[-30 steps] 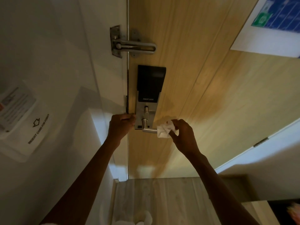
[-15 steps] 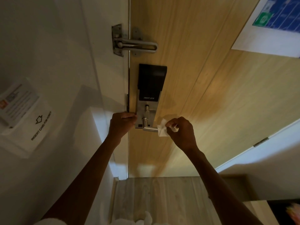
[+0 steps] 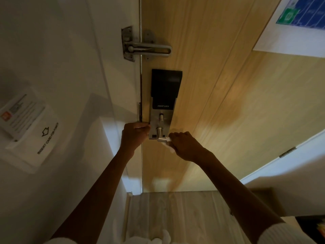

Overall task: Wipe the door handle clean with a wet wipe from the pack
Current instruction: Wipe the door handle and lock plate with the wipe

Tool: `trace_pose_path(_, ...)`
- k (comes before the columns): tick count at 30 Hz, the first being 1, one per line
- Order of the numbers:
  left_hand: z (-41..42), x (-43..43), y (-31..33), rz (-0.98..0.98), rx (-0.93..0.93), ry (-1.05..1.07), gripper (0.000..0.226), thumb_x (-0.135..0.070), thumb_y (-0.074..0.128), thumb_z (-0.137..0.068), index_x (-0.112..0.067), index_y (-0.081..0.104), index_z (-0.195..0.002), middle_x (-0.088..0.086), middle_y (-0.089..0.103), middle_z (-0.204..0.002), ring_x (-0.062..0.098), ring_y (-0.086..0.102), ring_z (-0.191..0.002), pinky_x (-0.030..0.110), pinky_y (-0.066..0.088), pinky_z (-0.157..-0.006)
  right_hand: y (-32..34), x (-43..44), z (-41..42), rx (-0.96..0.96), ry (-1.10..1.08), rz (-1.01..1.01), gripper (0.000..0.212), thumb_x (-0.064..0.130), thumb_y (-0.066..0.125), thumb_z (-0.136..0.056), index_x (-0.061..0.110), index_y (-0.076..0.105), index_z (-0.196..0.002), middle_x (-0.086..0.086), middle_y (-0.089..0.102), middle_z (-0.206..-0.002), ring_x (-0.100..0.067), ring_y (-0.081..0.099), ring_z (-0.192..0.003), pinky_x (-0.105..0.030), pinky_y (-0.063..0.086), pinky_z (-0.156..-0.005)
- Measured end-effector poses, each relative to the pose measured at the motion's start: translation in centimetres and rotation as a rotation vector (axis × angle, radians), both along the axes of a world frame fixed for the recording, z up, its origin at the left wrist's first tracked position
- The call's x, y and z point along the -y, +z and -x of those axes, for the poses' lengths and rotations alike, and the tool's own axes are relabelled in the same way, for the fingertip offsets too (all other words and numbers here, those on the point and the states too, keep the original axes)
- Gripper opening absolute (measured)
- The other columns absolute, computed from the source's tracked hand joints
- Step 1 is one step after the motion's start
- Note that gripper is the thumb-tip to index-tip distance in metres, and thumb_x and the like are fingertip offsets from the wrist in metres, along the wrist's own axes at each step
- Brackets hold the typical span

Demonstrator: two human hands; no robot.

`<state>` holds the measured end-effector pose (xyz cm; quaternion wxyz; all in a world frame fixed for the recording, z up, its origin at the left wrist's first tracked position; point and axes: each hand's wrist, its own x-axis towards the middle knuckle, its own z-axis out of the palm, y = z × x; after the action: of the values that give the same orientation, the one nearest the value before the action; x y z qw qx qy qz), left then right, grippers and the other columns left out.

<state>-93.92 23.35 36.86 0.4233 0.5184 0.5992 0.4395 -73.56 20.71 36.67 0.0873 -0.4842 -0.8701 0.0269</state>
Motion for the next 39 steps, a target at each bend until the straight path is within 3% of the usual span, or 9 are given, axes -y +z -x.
trace_pose_path(4,-0.1,-0.1,0.1,-0.004,-0.029,0.007,0.014,-0.02,0.067,-0.088,-0.016,0.075,-0.099,-0.003,0.072,-0.083,0.012,0.068,-0.08,0.028,0.053,-0.076,0.3,0.0,3.3,0.075,-0.016,0.045,0.026,0.019,0.046,-0.1,0.006,0.055,-0.121,-0.017,0.064,-0.108,-0.031,0.063,-0.094,-0.048,0.047,-0.089)
trace_pose_path(7,-0.1,-0.3,0.0,0.007,-0.004,0.021,0.013,-0.023,0.068,-0.088,-0.016,0.076,-0.097,0.001,0.074,-0.085,0.018,0.07,-0.083,0.032,0.055,-0.079,0.9,-0.1,2.4,0.026,-0.086,0.159,0.032,0.028,0.035,-0.104,0.011,0.054,-0.122,-0.015,0.063,-0.108,-0.029,0.062,-0.096,-0.046,0.047,-0.09)
trace_pose_path(15,0.0,-0.2,-0.2,-0.005,0.007,0.01,0.011,-0.021,0.067,-0.087,-0.016,0.076,-0.09,0.007,0.074,-0.079,0.024,0.069,-0.079,0.035,0.055,-0.076,1.3,-2.9,2.1,-0.066,-0.209,0.468,0.03,0.029,0.039,-0.103,0.005,0.056,-0.109,-0.018,0.063,-0.108,-0.03,0.058,-0.094,-0.035,0.038,-0.081)
trace_pose_path(20,0.2,-0.6,-0.7,0.022,0.042,-0.004,0.01,-0.026,0.068,-0.087,-0.021,0.077,-0.087,0.005,0.074,-0.079,0.024,0.071,-0.081,0.043,0.057,-0.083,0.4,-2.0,2.0,0.006,-0.147,0.346,0.033,0.033,0.035,-0.103,0.009,0.054,-0.116,-0.014,0.065,-0.113,-0.031,0.062,-0.1,-0.046,0.044,-0.093)
trace_pose_path(24,0.3,-0.5,-0.8,0.011,0.05,-0.003,0.01,-0.025,0.068,-0.087,-0.024,0.077,-0.084,0.008,0.074,-0.079,0.028,0.07,-0.082,0.045,0.057,-0.082,-0.6,-1.2,1.0,-0.075,-0.13,0.15,0.029,0.033,0.046,-0.1,0.014,0.06,-0.116,-0.009,0.069,-0.107,-0.024,0.065,-0.092,-0.044,0.043,-0.095)
trace_pose_path(28,0.3,-0.5,-1.0,0.016,0.078,-0.003,0.011,-0.025,0.068,-0.087,-0.02,0.077,-0.089,-0.001,0.071,-0.071,0.019,0.068,-0.074,0.04,0.056,-0.079,-0.7,-0.4,-1.1,-0.207,-0.2,-0.004,0.027,0.035,0.07,-0.084,0.022,0.07,-0.107,-0.002,0.075,-0.093,-0.018,0.066,-0.077,-0.044,0.05,-0.085)
trace_pose_path(34,0.3,-0.6,-1.0,-0.018,0.035,-0.026,0.015,-0.025,0.065,-0.089,-0.017,0.076,-0.083,-0.004,0.066,-0.064,0.013,0.063,-0.067,0.031,0.051,-0.07,-1.1,0.2,0.2,-0.296,-0.253,-0.006,0.032,0.03,0.075,-0.081,0.012,0.06,-0.103,-0.008,0.072,-0.093,-0.023,0.065,-0.077,-0.033,0.046,-0.078)
trace_pose_path(37,0.3,-0.5,-0.8,-0.012,0.054,-0.02,0.01,-0.021,0.067,-0.088,-0.02,0.077,-0.088,-0.001,0.07,-0.071,0.019,0.067,-0.076,0.039,0.055,-0.078,-1.6,0.0,0.0,-0.19,-0.234,-0.004,0.036,0.035,0.068,-0.087,0.011,0.053,-0.109,-0.009,0.071,-0.093,-0.024,0.067,-0.075,-0.036,0.041,-0.09)
trace_pose_path(39,0.2,-0.4,-0.7,-0.017,0.059,-0.015,0.01,-0.018,0.067,-0.088,-0.018,0.077,-0.091,0.004,0.072,-0.076,0.026,0.069,-0.082,0.042,0.056,-0.083,-2.1,0.0,-0.5,-0.012,-0.191,-0.129,0.036,0.042,0.056,-0.093,0.012,0.053,-0.113,-0.008,0.071,-0.096,-0.026,0.068,-0.079,-0.041,0.038,-0.095)
